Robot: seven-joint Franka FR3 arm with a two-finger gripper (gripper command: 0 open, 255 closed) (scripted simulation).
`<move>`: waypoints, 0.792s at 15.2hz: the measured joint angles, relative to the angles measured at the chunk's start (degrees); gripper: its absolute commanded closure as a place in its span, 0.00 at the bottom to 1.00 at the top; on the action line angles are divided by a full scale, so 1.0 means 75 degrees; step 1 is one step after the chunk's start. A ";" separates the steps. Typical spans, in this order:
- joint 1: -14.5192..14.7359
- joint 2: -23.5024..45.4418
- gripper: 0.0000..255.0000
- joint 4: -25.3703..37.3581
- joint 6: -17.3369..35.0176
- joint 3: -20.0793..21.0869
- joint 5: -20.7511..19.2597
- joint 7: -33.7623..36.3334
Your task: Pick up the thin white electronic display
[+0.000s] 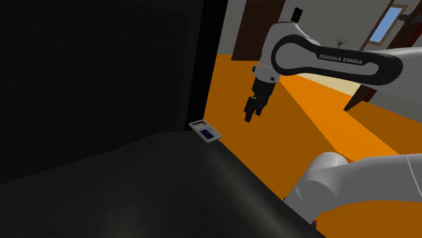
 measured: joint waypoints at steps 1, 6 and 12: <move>0.0000 0.0000 0.00 0.0000 0.0000 0.0000 0.0000 0.0000; 0.0265 -0.0040 0.00 0.0232 -0.0196 0.0651 0.0498 0.0809; 0.0554 0.0175 0.00 0.0971 -0.0559 0.1555 0.1137 0.1992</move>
